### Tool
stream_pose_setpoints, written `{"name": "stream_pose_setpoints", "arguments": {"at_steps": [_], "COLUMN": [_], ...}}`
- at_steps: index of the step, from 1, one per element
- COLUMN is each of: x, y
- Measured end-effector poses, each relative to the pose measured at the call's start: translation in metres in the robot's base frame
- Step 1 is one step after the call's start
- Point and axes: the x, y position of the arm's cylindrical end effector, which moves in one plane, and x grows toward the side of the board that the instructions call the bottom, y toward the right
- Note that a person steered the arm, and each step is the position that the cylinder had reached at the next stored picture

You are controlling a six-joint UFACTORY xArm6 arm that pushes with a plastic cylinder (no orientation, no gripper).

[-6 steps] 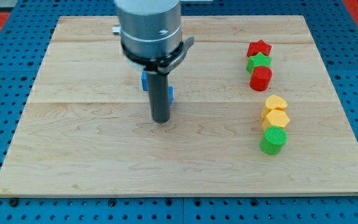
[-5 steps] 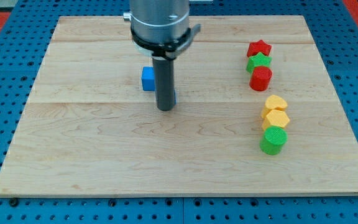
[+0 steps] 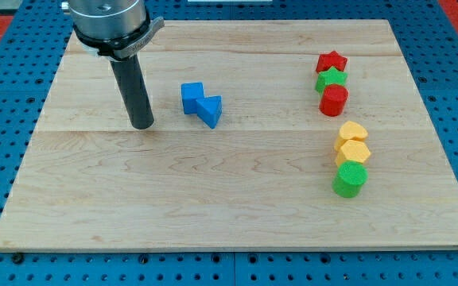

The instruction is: Point your arm at yellow heart

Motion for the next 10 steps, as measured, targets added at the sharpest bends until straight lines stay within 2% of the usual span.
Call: {"name": "stream_pose_setpoints", "arguments": {"at_steps": [2, 3, 4, 5, 6, 7, 8, 10], "x": [0.008, 0.057, 0.063, 0.062, 0.056, 0.056, 0.056, 0.02], "y": [0.012, 0.083, 0.153, 0.157, 0.194, 0.189, 0.241, 0.256]}}
